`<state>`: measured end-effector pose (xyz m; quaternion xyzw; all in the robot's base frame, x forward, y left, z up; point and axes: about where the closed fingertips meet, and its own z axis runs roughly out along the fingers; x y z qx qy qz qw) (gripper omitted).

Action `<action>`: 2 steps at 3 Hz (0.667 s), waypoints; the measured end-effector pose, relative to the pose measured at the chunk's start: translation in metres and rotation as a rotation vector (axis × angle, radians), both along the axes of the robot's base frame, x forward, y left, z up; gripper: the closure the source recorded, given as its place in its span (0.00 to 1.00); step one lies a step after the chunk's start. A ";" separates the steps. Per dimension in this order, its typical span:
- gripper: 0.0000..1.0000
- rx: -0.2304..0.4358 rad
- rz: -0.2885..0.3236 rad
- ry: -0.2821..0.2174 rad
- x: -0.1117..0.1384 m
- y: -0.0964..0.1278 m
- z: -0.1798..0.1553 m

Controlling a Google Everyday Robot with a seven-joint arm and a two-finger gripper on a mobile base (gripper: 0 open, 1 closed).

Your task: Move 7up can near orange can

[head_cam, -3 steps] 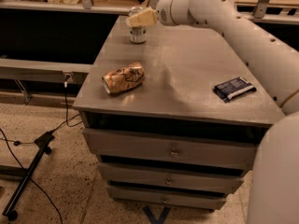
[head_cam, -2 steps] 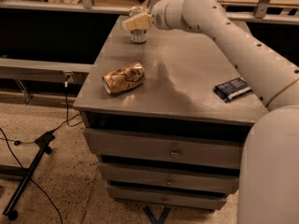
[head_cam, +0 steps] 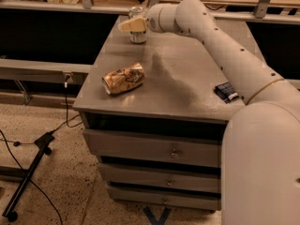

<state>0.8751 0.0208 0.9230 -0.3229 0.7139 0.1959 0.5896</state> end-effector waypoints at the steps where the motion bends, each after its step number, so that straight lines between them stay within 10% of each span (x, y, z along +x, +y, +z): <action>1: 0.13 0.002 0.002 0.000 0.002 0.002 -0.002; 2: 0.35 0.002 0.006 0.003 0.002 0.005 -0.003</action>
Offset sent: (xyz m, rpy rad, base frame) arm 0.0019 0.0023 -0.0018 0.0025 0.0004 0.0023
